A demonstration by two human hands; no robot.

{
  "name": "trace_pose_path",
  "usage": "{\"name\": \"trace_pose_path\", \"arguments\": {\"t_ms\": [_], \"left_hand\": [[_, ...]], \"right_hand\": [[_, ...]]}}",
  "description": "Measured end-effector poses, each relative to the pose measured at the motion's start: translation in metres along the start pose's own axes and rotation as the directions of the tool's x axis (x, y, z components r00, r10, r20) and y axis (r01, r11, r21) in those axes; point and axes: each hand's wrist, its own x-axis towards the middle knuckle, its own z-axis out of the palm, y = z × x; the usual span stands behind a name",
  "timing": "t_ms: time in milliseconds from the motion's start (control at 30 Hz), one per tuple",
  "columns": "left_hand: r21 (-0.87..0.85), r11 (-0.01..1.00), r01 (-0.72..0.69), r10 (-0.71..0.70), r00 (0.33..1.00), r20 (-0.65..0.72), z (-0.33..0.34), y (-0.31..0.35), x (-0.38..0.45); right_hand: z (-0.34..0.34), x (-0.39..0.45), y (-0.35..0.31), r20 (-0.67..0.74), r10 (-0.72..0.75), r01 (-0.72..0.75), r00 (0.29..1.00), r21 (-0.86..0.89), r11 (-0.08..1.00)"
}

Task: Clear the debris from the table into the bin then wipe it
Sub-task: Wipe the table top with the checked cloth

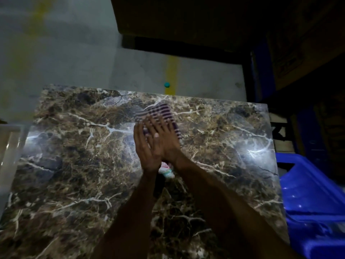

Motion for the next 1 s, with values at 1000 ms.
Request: {"name": "trace_pose_path", "arguments": {"t_ms": [1000], "left_hand": [[0.492,0.801,-0.342,0.175,0.919,0.353,0.024,-0.036,-0.006]], "right_hand": [[-0.020,0.000,0.062,-0.056,0.154,-0.148,0.987,0.100,0.984]]}}
